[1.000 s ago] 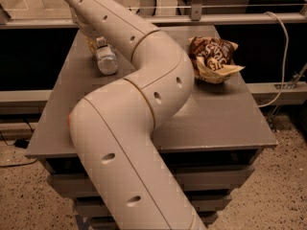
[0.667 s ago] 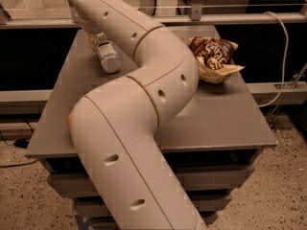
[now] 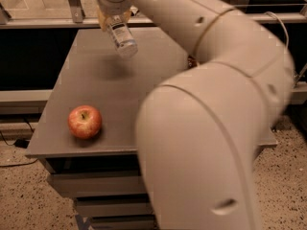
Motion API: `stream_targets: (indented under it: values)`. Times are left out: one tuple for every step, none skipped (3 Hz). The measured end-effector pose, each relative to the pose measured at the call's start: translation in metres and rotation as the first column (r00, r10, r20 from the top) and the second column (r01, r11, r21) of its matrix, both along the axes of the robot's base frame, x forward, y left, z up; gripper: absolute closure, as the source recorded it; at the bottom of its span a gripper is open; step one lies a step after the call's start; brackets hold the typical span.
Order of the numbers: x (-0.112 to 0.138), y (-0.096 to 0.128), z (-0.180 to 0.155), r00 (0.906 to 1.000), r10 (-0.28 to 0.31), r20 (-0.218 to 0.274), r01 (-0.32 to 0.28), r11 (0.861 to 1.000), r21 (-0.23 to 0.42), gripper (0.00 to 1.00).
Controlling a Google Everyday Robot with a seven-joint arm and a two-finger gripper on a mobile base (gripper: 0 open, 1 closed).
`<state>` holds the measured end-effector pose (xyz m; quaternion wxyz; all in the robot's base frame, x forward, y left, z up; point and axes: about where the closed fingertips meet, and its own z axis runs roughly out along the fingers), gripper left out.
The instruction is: Place blue plastic bottle upright
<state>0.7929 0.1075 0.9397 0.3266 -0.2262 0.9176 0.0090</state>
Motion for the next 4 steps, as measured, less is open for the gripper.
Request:
stream_targets:
  values:
    - [-0.043, -0.027, 0.04, 0.9905, 0.084, 0.109, -0.096, 0.99, 0.106, 1.0]
    - [-0.095, -0.021, 0.03, 0.962, 0.225, 0.154, -0.251, 0.951, 0.179, 1.0]
    - [-0.149, 0.003, -0.012, 0.9098, 0.356, 0.214, -0.409, 0.855, 0.318, 1.0]
    - [-0.155, 0.004, -0.005, 0.8835, 0.322, 0.34, -0.452, 0.776, 0.44, 1.0]
